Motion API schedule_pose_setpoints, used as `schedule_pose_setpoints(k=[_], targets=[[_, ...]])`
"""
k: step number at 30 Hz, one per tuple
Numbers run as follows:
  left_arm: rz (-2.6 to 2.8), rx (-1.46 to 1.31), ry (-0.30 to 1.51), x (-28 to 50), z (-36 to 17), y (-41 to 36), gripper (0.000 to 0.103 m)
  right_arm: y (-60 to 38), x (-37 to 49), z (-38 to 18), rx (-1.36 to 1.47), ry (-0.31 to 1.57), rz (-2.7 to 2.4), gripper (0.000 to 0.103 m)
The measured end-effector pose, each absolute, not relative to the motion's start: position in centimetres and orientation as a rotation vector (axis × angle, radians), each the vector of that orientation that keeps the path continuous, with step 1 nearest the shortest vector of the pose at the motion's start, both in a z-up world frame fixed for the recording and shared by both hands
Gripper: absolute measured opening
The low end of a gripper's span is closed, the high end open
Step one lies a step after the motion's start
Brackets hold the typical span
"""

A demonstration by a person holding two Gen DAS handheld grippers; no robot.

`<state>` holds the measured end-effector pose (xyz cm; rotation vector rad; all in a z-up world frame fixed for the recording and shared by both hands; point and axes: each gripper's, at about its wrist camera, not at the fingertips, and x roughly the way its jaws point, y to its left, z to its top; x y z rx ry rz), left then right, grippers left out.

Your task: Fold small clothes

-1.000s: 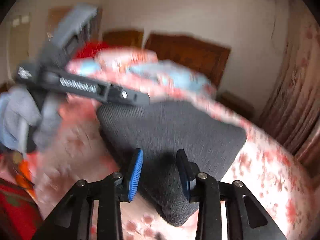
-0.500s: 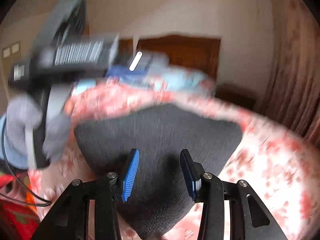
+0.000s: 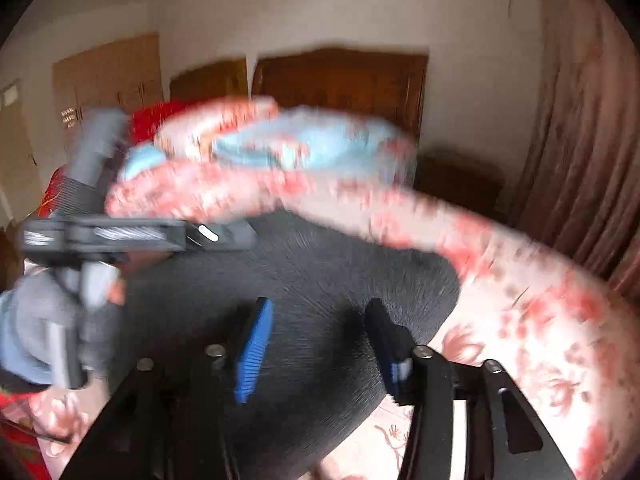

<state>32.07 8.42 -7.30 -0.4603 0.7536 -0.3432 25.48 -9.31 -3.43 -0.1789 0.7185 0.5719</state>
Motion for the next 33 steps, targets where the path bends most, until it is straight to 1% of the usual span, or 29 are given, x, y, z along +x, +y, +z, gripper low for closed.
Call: schedule_pose_setpoints(k=[3,6,8,11,14,17,21,23,25,29,33], targets=[[-0.330,-0.427,0.752,31.9,-6.7,7.9,0.045,-10.6,26.7,-3.5,-0.086,0.757,0.593,0.103],[-0.304,-0.383,0.755,31.9,-6.5,7.3,0.045,-10.6,26.7,-2.2,-0.129,0.712,0.535,0.103],[-0.296,-0.374,0.758,31.9,-6.5,7.2,0.045,-11.2,27.7,-2.1,-0.081,0.715,0.525,0.103],[-0.280,-0.356,0.760,31.8,-6.5,7.1,0.045,-11.3,30.6,-5.1,-0.083,0.821,0.504,0.103],[-0.267,-0.328,0.757,31.6,-6.5,6.8,0.046,-11.7,30.5,-5.1,-0.043,0.804,0.471,0.103],[-0.263,-0.321,0.752,31.4,-6.5,6.8,0.046,-11.4,28.7,-3.6,-0.047,0.767,0.400,0.103],[-0.258,-0.308,0.751,31.3,-6.4,6.7,0.046,-13.2,23.4,-2.0,0.087,0.717,0.403,0.103],[-0.257,-0.310,0.751,31.3,-6.5,6.8,0.046,-14.2,21.1,-2.1,0.157,0.735,0.417,0.103],[-0.257,-0.308,0.751,31.3,-6.5,6.7,0.046,-14.9,18.6,-3.1,0.233,0.801,0.466,0.103],[-0.250,-0.304,0.750,31.2,-6.4,6.7,0.046,-13.4,14.3,-5.1,0.184,0.893,0.542,0.103],[-0.227,-0.282,0.749,31.1,-6.3,6.4,0.046,-11.2,13.9,-6.5,0.091,0.915,0.558,0.103]])
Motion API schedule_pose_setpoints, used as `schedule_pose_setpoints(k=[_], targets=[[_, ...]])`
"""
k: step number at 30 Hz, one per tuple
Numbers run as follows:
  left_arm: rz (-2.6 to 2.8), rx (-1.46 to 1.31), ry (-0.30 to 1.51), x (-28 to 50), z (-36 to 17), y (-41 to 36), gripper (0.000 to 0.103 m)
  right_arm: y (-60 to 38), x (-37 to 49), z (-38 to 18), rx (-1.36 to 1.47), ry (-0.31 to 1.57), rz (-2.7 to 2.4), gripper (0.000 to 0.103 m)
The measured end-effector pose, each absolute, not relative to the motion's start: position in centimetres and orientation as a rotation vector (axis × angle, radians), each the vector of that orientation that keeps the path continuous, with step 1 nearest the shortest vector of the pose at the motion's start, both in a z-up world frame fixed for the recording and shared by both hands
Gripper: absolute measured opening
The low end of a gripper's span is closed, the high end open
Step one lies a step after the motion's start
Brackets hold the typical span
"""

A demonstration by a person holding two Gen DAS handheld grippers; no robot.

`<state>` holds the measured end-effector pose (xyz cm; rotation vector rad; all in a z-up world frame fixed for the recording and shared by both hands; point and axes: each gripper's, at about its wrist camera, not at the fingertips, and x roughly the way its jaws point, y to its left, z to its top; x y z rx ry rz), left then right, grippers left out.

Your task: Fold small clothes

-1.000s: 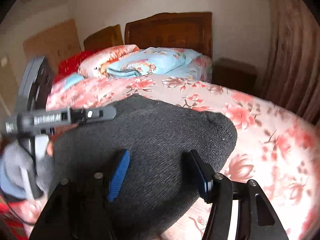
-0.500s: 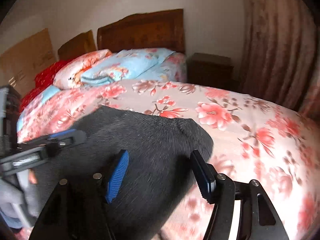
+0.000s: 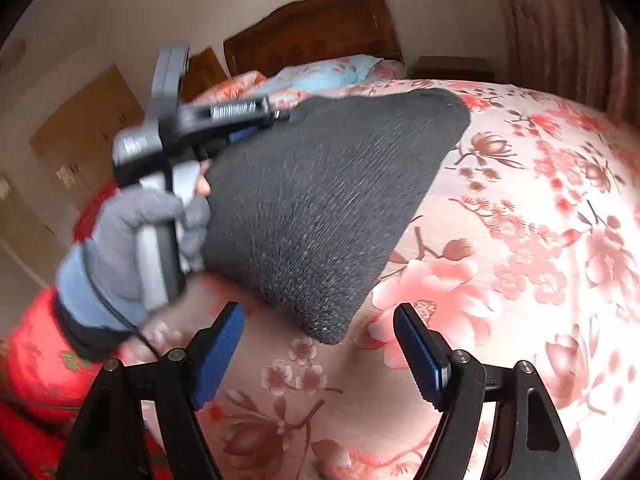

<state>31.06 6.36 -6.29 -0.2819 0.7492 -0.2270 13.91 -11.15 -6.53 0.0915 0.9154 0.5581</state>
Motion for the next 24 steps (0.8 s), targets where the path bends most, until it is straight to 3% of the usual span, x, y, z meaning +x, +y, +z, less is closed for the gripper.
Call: schedule_pose_setpoints(k=[8,24], targets=[[-0.153,-0.272,0.739,30.9,-6.2,6.2,0.046,-12.1,17.3,-6.8,0.257,0.909,0.594,0.103],[-0.023,-0.304,0.733,34.2,-6.1,6.2,0.047,-12.8,21.2,-6.0,0.229,0.908,0.561,0.103]])
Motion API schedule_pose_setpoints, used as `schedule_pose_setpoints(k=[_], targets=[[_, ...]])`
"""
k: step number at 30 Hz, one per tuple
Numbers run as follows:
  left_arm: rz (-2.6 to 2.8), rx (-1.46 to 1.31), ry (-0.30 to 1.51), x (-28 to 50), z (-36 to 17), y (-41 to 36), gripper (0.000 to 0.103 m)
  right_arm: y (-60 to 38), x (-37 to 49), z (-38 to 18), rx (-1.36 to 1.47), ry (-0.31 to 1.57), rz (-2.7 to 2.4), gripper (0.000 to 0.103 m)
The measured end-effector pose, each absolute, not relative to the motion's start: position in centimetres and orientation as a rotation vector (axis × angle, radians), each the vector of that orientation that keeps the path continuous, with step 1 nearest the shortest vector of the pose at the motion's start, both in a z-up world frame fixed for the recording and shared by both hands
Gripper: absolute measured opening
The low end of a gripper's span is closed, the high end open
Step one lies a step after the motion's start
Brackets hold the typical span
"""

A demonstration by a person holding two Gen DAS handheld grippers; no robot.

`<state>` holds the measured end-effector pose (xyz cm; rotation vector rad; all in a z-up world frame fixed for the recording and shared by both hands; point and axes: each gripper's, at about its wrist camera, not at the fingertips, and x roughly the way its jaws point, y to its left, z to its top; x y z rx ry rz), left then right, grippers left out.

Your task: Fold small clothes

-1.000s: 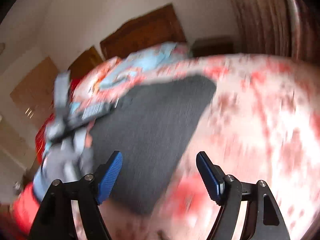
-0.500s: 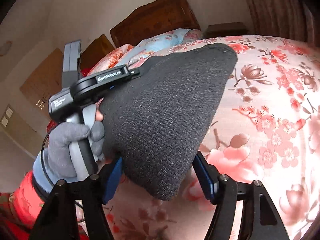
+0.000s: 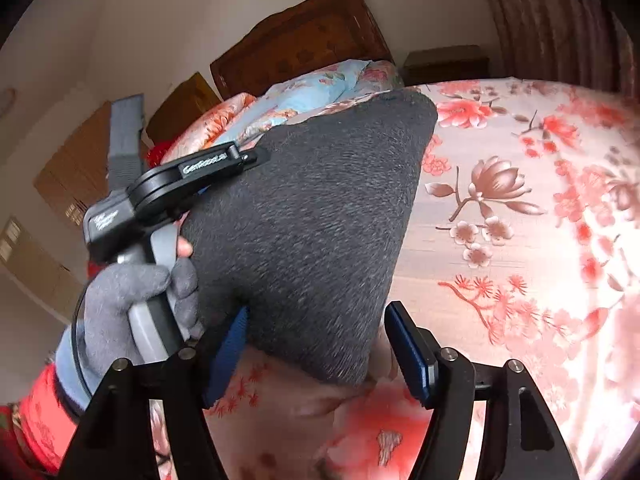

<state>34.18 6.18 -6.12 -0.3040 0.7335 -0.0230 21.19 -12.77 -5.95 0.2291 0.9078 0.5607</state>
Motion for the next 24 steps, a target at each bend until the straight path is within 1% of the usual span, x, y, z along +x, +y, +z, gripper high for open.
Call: schedule_pose_setpoints(k=[2,4,6,8,10,13,15,19,21,22,24], targets=[[-0.020,-0.296,0.732,34.2,-6.1,6.1,0.047,-12.5,19.5,-4.4,0.153,0.836,0.500,0.103],[-0.016,-0.289,0.732,34.2,-6.1,6.0,0.047,-11.9,17.7,-2.0,0.076,0.701,0.464,0.103],[-0.022,-0.294,0.732,34.2,-6.1,6.1,0.047,-10.5,17.1,-0.7,-0.012,0.631,0.466,0.103],[-0.025,-0.296,0.732,34.2,-6.2,6.1,0.047,-8.3,17.6,-0.8,-0.115,0.631,0.463,0.103],[-0.028,-0.293,0.732,34.1,-6.2,6.1,0.047,-7.4,18.6,-2.2,-0.137,0.673,0.462,0.103],[-0.026,-0.287,0.732,34.1,-6.1,6.0,0.047,-7.2,18.6,-2.8,-0.188,0.632,0.441,0.103],[-0.024,-0.285,0.732,34.1,-6.1,6.0,0.047,-7.4,18.3,-2.0,-0.177,0.643,0.423,0.103],[-0.021,-0.283,0.732,34.1,-6.1,5.9,0.047,-7.7,17.1,-1.0,-0.201,0.568,0.417,0.103],[-0.023,-0.282,0.734,34.1,-6.1,5.9,0.047,-7.3,18.0,-2.2,-0.220,0.631,0.424,0.103],[-0.027,-0.279,0.737,34.0,-6.0,5.9,0.047,-7.4,18.3,-3.0,-0.224,0.643,0.420,0.103],[-0.035,-0.273,0.743,33.7,-5.7,6.0,0.047,-7.9,18.3,-2.9,-0.208,0.635,0.425,0.103]])
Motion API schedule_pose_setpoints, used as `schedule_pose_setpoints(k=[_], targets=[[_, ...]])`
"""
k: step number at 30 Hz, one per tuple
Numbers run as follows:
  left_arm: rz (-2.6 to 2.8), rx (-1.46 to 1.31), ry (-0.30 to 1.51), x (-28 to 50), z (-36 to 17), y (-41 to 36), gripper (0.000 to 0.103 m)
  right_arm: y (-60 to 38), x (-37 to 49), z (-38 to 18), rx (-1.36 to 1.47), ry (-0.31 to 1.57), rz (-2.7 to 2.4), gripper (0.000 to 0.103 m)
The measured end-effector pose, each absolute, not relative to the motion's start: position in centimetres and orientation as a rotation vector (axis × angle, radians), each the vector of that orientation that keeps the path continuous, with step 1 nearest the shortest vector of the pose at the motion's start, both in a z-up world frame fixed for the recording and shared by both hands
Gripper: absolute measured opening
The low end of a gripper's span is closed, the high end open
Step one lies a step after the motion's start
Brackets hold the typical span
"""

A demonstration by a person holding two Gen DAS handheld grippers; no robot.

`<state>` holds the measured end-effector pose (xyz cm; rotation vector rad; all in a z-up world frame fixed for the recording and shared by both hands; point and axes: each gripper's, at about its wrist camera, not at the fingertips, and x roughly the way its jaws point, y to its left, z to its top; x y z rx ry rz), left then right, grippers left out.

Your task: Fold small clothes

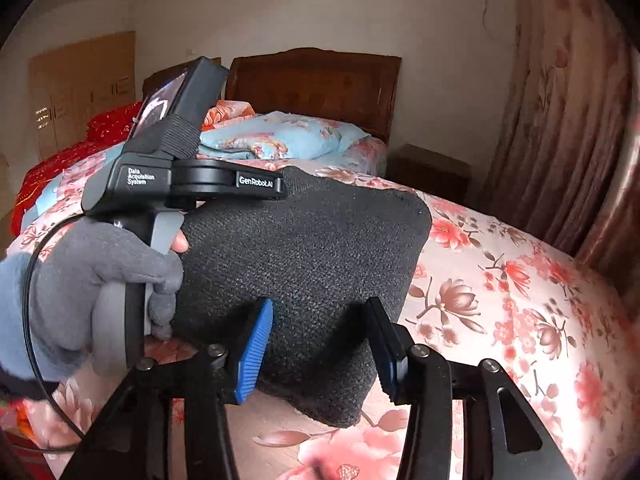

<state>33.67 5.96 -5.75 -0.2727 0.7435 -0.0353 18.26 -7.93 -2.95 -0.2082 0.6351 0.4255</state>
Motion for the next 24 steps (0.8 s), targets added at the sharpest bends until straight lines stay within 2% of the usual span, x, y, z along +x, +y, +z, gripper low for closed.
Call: schedule_pose_setpoints(k=[4,6,8,11,14,17,20,23,24], targets=[[-0.058,-0.245,0.753,31.1,-4.0,5.7,0.048,-9.3,17.2,-1.7,-0.165,0.600,0.419,0.103],[-0.071,-0.198,0.733,29.1,-3.1,5.1,0.055,-10.0,16.3,-1.1,-0.146,0.571,0.424,0.103],[-0.095,-0.109,0.724,26.8,-2.9,3.9,0.058,-10.8,15.7,-0.5,-0.111,0.544,0.433,0.103],[-0.080,-0.013,0.764,25.4,-4.2,2.9,0.058,-10.9,15.2,-0.1,-0.091,0.517,0.446,0.103],[-0.077,-0.011,0.740,24.4,-4.5,3.4,0.059,-10.3,16.1,-1.5,-0.101,0.582,0.468,0.103],[-0.066,-0.049,0.726,23.1,-2.8,4.4,0.058,-10.2,16.7,-2.8,-0.110,0.643,0.457,0.103],[-0.046,-0.040,0.635,20.6,-0.4,4.9,0.060,-11.4,15.8,-1.6,-0.059,0.591,0.466,0.103],[0.073,0.047,0.555,18.0,0.7,4.6,0.086,-12.4,14.4,-0.1,-0.052,0.545,0.437,0.103],[0.115,0.078,0.547,17.4,0.6,4.4,0.086,-12.8,13.8,0.0,-0.042,0.532,0.420,0.103]])
